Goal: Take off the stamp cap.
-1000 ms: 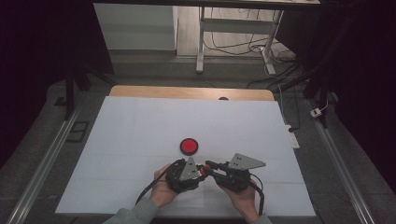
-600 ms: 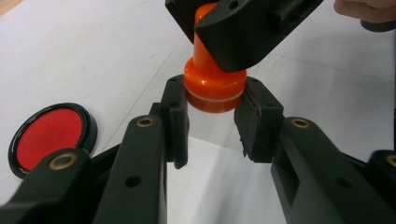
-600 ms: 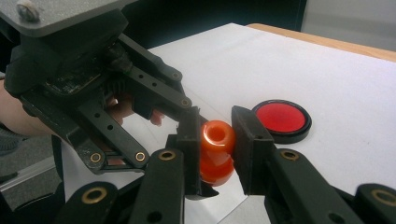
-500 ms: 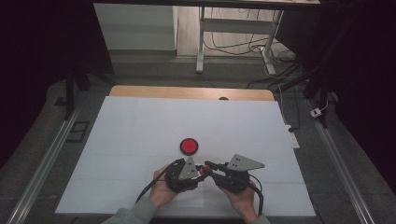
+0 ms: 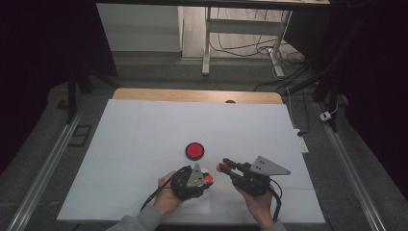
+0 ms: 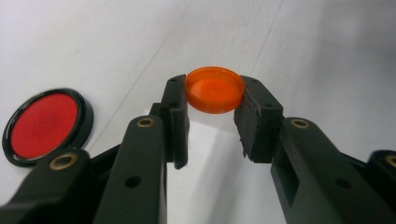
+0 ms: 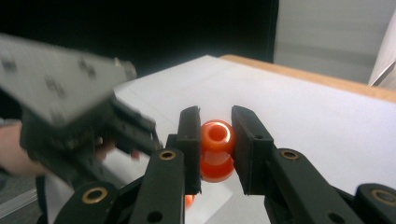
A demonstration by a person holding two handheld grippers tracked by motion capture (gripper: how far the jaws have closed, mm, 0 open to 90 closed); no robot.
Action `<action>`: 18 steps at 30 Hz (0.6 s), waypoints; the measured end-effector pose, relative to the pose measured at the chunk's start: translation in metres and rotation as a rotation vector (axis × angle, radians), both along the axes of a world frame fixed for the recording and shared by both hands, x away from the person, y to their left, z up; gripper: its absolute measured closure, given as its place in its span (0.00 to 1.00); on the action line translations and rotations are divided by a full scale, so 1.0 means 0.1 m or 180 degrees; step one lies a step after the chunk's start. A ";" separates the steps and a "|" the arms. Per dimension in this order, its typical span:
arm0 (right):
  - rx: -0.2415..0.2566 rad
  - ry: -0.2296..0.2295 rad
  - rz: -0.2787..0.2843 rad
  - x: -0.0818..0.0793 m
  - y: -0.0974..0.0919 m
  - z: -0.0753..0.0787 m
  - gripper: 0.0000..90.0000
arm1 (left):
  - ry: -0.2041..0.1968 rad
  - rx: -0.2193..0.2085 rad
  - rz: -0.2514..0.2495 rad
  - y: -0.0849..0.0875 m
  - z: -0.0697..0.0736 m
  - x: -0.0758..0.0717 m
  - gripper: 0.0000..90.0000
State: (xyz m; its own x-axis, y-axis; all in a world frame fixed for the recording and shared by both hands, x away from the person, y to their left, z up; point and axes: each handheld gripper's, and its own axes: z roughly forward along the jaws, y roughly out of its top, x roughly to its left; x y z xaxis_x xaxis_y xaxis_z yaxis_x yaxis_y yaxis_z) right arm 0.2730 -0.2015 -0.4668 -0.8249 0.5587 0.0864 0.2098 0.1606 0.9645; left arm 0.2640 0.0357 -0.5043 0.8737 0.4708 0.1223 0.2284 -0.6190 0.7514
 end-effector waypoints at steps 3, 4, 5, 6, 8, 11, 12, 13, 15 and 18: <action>0.0026 0.0076 0.0046 0.03 0.02 -0.04 0.82 | 0.0021 -0.0040 0.0001 0.03 0.00 0.02 0.73; 0.0027 0.0077 0.0061 0.03 0.02 -0.04 0.82 | 0.0036 -0.0073 -0.0005 0.04 0.01 0.02 0.73; 0.0026 0.0072 0.0073 0.02 0.03 -0.03 0.82 | 0.0040 -0.0095 -0.0008 0.05 0.02 0.03 0.73; 0.0025 0.0063 0.0079 0.02 0.03 -0.03 0.82 | 0.0040 -0.0120 -0.0008 0.06 0.02 0.03 0.73; 0.0033 0.0061 0.0088 0.03 0.03 -0.03 0.82 | 0.0042 -0.0168 -0.0003 0.09 0.03 0.03 0.73; 0.0053 0.0090 0.0095 0.04 0.02 -0.04 0.82 | 0.0052 -0.0244 0.0013 0.12 0.06 0.04 0.73; 0.0053 0.0095 0.0107 0.04 0.02 -0.05 0.82 | 0.0055 -0.0272 0.0010 0.13 0.06 0.04 0.73; 0.0053 0.0099 0.0118 0.04 0.02 -0.05 0.82 | 0.0070 -0.0306 0.0021 0.13 0.06 0.04 0.73; 0.0062 0.0104 0.0148 0.04 0.02 -0.05 0.82 | 0.0068 -0.0288 0.0019 0.13 0.06 0.03 0.73; 0.0071 0.0104 0.0156 0.04 0.00 -0.05 0.82 | 0.0075 -0.0290 0.0017 0.13 0.06 0.03 0.73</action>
State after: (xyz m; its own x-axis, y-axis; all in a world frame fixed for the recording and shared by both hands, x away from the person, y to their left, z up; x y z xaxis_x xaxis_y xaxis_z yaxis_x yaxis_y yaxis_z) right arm 0.2769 -0.2012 -0.4721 -0.8478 0.5152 0.1258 0.2338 0.1501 0.9606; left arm 0.2671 0.0491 -0.4984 0.8733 0.4837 0.0583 0.2497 -0.5471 0.7989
